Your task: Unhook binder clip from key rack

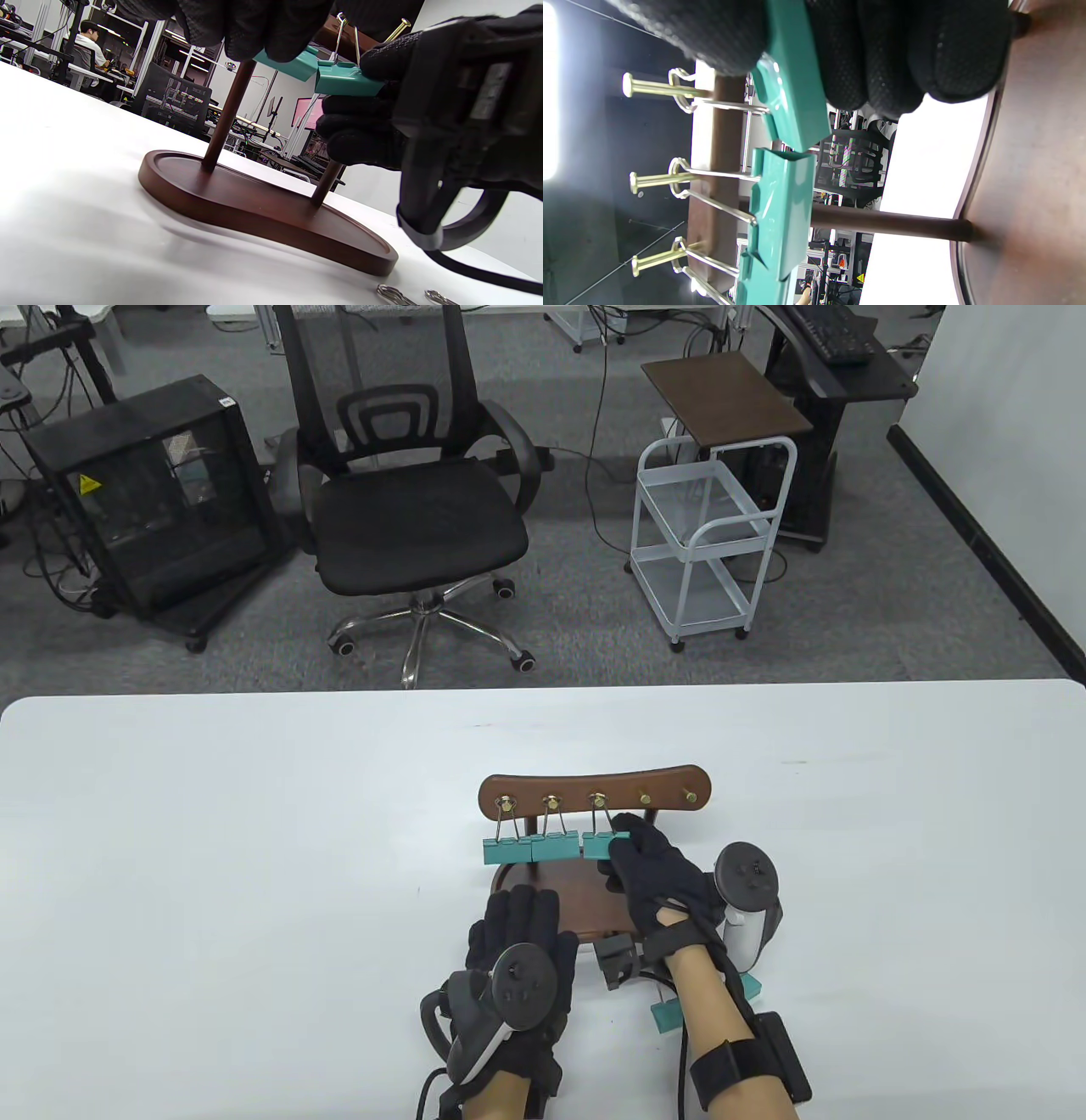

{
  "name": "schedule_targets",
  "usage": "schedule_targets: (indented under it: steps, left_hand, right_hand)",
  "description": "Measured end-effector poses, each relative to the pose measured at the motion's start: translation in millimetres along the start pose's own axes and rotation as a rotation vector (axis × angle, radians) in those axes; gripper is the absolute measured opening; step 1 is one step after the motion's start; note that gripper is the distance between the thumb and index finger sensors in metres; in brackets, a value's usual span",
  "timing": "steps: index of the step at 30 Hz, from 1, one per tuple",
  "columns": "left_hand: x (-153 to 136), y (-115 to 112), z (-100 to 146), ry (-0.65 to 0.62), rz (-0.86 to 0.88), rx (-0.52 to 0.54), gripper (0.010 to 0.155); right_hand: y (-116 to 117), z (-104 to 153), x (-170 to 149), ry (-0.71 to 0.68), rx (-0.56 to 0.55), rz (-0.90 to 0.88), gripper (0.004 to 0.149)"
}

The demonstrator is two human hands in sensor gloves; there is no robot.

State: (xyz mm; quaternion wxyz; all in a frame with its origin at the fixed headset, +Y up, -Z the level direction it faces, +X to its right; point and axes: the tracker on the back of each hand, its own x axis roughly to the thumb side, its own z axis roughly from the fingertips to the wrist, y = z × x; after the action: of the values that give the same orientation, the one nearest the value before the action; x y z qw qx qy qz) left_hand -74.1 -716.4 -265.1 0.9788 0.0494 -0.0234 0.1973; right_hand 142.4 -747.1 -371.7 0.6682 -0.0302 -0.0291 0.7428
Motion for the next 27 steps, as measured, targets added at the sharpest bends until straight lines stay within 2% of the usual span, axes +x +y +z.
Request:
schedule_targets:
  steps: [8,11,27]
  left_hand:
    - [-0.3,0.1,0.2,0.003,-0.004,-0.002,0.061]
    - [-0.4,0.2,0.2,0.005,-0.006,-0.003,0.061]
    - [-0.9,0.3,0.1,0.007,-0.008,-0.004,0.061]
  right_hand:
    - [-4.9,-0.9,2.7,-0.027,0.004,0.003,0.059]
    - [-5.5,0.2,6.4,-0.059,-0.052,0.049,0.059]
    - [-4.1,-1.2,6.5,-0.038,0.023,-0.065,0.060]
